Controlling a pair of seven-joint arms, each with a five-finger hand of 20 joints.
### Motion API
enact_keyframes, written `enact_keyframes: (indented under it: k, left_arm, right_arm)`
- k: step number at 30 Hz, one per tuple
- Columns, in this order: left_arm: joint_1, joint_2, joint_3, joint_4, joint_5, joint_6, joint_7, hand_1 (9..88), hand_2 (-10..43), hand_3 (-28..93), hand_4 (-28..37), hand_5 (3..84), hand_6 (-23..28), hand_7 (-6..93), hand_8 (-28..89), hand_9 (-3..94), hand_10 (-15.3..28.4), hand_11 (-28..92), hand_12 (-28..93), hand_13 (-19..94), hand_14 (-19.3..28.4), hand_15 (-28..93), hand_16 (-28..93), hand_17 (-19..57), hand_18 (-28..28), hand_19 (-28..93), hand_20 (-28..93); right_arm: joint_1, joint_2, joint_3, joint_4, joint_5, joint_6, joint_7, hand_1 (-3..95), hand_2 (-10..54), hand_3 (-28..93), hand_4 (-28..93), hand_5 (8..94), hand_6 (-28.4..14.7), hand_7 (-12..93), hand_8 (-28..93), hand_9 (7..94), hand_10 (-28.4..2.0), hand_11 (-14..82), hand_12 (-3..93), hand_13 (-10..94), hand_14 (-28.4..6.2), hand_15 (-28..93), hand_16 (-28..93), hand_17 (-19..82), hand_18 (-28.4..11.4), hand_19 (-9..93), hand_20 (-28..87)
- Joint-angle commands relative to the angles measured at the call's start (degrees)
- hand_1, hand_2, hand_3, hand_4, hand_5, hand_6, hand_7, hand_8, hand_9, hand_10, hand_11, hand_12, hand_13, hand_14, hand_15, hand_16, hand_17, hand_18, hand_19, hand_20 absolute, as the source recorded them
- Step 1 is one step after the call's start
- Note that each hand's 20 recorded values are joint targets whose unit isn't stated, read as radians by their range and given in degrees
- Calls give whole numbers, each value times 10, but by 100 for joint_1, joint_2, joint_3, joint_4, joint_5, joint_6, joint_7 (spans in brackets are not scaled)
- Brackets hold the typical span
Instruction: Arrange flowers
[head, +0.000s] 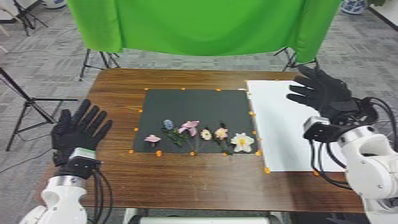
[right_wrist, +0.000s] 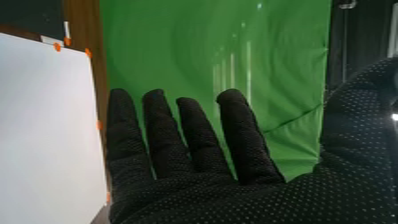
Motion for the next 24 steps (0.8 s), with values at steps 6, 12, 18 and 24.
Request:
enact_keyframes:
  k: [6,12,18,24]
  left_arm:
    - [-79,78,50,42,62,-144,-71,232,167,677,-283,346,91,44,-72,228,154,134,54,149,137,217,-68,-71,137,314,72]
    - [-99,111,19,44,66,-210,-97,233,165,679,-283,347,91,44,-72,230,153,134,55,153,137,218,-67,-71,137,314,73]
    - [108,29,-110,40,-71,-295,263,233,164,677,-283,348,92,45,-71,248,156,138,57,172,141,221,-65,-70,137,313,73]
    - [403,75,-283,-91,-58,-199,609,234,164,684,-283,378,96,74,-69,297,165,180,87,214,155,275,-56,-70,143,322,81]
  right_arm:
    - [-215,-150,71,-182,-16,-15,10,71,55,802,-258,359,-16,72,-94,336,-128,23,92,287,-141,68,201,143,-177,251,229]
    - [-295,-71,180,-318,-79,26,-123,75,49,807,-256,361,-15,74,-94,336,-127,23,92,287,-141,67,201,143,-177,250,229]
    - [-265,-241,64,-256,-47,-66,-105,84,32,813,-256,362,-13,76,-95,337,-125,23,92,289,-137,69,200,143,-177,248,228]
    - [-202,-248,-80,-316,-246,-177,-70,89,25,811,-257,363,-13,79,-96,337,-124,23,92,286,-136,68,200,143,-176,242,227]
